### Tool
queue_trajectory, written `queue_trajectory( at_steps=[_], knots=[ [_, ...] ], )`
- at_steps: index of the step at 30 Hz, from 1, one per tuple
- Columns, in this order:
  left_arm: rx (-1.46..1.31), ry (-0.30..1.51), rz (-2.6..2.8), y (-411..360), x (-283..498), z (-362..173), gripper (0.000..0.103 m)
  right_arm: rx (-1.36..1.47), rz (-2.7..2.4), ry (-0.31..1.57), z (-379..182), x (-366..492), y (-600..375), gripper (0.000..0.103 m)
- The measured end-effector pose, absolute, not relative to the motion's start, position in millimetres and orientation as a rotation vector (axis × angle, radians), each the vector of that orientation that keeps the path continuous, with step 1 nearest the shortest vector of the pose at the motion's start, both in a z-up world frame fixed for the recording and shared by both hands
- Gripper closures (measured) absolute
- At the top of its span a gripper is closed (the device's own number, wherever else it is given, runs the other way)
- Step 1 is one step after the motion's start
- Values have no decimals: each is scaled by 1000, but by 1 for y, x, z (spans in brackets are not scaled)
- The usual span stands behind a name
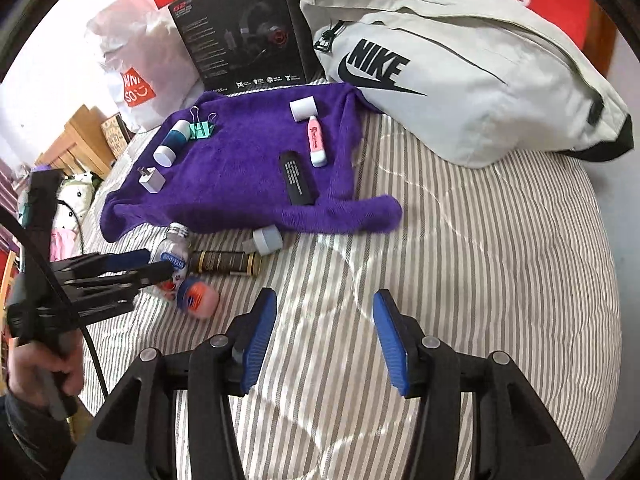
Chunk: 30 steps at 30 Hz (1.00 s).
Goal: Organize rigid objects
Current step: 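Grasp the clear candy bottle with the left tool while the right tool grasps the white USB light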
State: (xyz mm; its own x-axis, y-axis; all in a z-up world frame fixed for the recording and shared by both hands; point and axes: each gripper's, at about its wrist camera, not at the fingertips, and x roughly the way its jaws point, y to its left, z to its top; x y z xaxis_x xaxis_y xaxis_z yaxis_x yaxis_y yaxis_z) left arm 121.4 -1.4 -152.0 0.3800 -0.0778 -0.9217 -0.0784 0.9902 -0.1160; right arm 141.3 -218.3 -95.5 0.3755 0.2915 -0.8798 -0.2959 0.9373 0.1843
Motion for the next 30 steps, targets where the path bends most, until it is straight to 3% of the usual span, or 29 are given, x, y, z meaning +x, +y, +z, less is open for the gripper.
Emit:
queue_trajectory(
  at_steps=[19, 26, 30],
  knots=[
    [0, 1167, 81, -22, 117, -161, 51, 35, 432, 1174, -127, 130, -219, 53],
    [26, 1151, 40, -24, 121, -159, 63, 54, 440, 1185, -137, 133, -217, 53],
    [20, 1150, 26, -20, 121, -160, 64, 46, 458, 1172, -141, 140, -206, 53]
  ],
)
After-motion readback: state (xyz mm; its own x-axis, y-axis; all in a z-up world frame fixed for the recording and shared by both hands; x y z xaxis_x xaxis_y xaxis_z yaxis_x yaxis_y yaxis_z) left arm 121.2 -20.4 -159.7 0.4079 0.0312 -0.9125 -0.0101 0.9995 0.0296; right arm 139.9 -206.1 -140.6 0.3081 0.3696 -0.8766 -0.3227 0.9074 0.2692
